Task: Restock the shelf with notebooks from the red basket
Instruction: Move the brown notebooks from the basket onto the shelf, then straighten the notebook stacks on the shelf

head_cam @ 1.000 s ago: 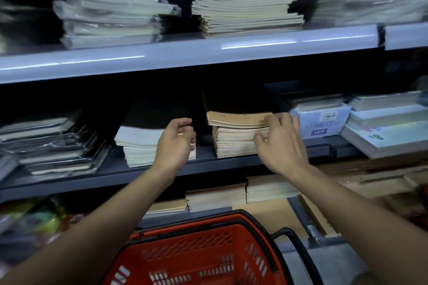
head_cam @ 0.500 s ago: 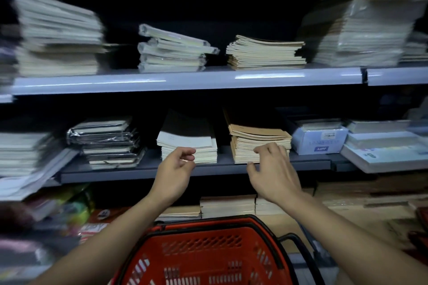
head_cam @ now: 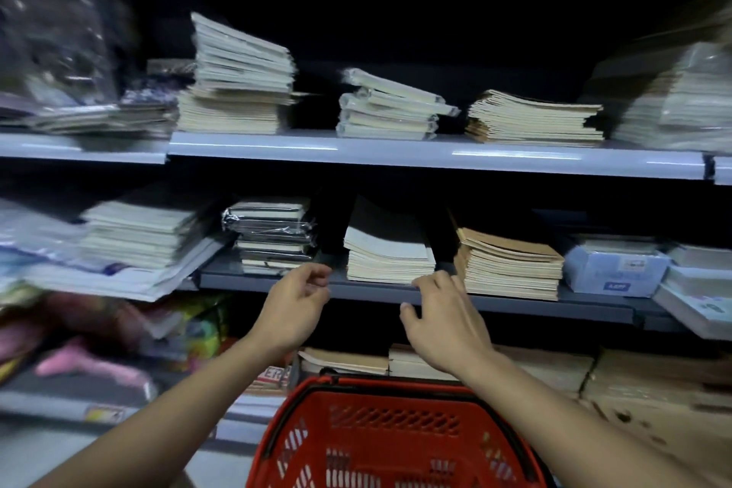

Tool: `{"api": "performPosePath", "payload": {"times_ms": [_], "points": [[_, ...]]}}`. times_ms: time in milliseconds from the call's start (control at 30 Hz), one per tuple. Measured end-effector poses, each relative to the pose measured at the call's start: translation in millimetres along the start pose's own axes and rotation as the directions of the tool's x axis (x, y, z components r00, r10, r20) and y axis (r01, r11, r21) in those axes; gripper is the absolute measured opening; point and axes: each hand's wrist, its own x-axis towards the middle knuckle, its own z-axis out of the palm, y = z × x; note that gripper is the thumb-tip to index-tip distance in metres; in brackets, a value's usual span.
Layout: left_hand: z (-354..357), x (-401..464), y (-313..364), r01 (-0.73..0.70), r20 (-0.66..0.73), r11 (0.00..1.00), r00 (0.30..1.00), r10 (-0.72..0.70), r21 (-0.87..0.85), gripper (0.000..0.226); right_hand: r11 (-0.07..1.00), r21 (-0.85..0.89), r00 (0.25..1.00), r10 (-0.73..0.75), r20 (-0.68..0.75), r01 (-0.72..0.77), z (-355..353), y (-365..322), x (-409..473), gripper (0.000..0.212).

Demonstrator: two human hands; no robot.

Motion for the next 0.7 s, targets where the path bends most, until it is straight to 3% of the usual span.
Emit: {"api": "performPosePath", "payload": {"times_ms": [467, 600, 700], "points": [[-82.6, 18.9, -85.8, 0.141, -0.103, 0.988, 0.986, -0.133, 0.068, 0.034, 0.972, 0.206, 0.983, -0.138, 0.118, 0.112, 82.3, -86.1, 44.0, 0.053], [-96.8, 46.9, -117.9, 0.187, -0.115, 0.982, 0.976, -0.186, -0.004, 0.032, 0.911, 0.413, 0.987, -0.082, 0.136, 0.019, 111.1, -102.4, 70.4, 0.056], [-106.5, 72.0, -133.3, 0.233, -0.164, 0.968, 0.955, -0.245, -0.092, 0.029, 0.791, 0.604, 0.99, 0.01, 0.142, -0.095, 132.7, -109.3, 94.4, 0.059]]}}
